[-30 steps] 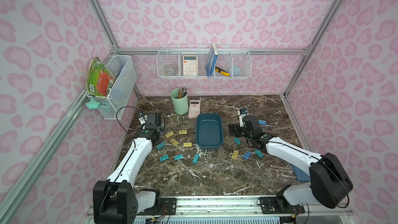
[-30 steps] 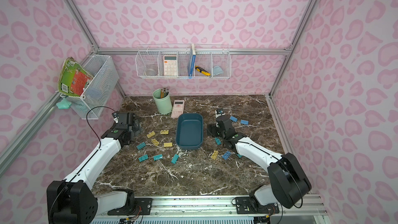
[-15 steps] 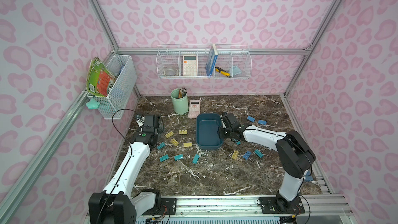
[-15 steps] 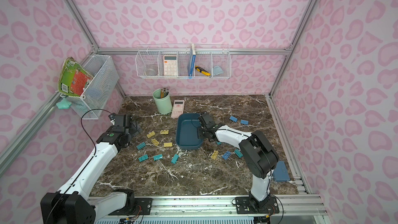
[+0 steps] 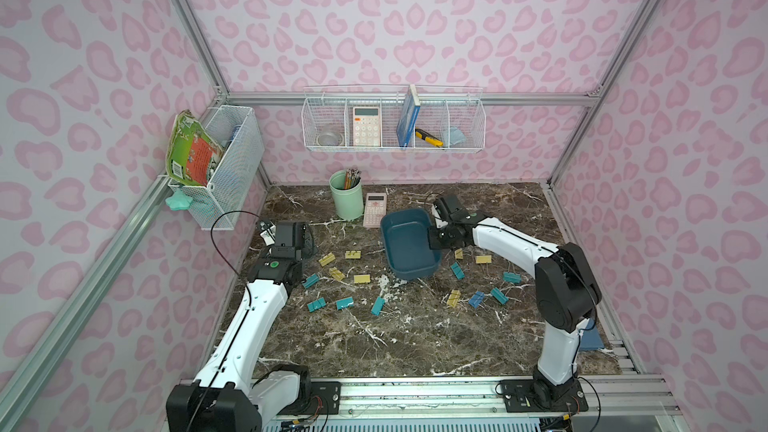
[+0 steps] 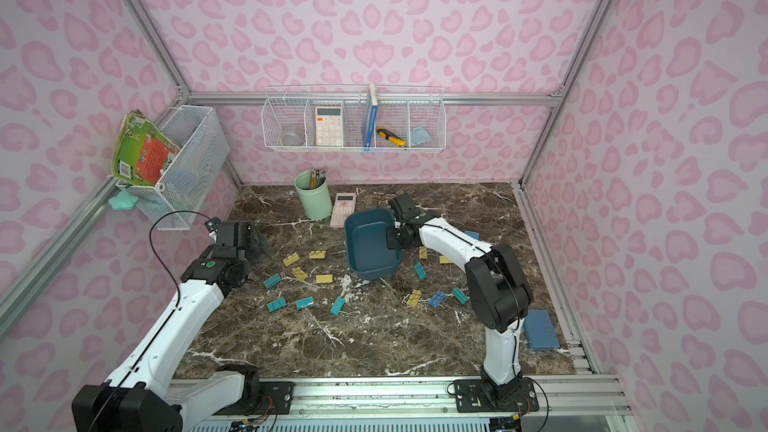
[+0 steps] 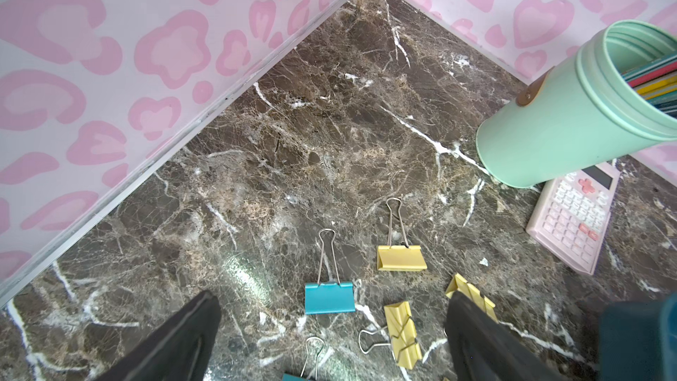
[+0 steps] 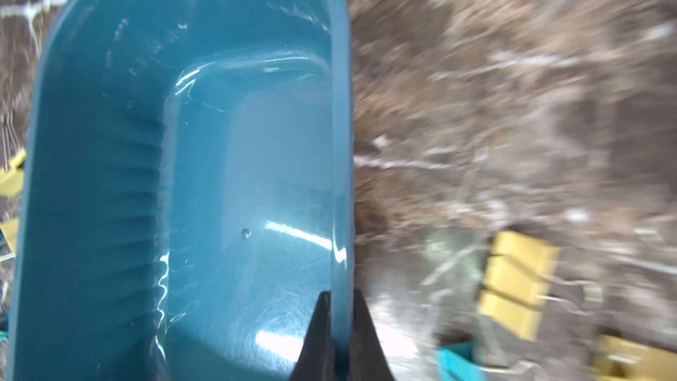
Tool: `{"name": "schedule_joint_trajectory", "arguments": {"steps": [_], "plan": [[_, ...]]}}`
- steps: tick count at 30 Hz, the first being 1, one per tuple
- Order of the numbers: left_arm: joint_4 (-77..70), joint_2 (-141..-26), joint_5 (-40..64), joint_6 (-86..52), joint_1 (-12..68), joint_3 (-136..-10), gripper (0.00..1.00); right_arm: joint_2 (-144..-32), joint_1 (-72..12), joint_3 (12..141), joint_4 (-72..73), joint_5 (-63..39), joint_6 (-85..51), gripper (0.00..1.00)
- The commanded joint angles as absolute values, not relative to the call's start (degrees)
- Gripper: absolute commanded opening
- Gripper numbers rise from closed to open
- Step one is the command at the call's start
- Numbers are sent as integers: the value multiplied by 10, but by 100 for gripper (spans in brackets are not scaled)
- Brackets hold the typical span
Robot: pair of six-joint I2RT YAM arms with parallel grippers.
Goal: Take out the binder clips from the storage box
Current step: Adjust the storage box at the center of the board.
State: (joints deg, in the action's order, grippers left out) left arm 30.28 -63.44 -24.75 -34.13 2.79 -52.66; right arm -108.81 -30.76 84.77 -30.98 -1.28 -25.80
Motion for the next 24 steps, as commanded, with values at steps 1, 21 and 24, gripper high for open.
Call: {"name": "schedule_joint_trajectory", "arguments": {"steps": [1, 21, 24], "plan": [[295, -625, -240, -340, 28, -519, 99, -1082, -264, 858, -441, -48, -198, 0], [282, -624, -217, -351, 28, -508, 99, -1047, -321, 867, -399, -80, -249, 0], [289, -628, -214, -353, 28, -513, 99, -1064, -342, 840, -332, -46, -293, 0]]}}
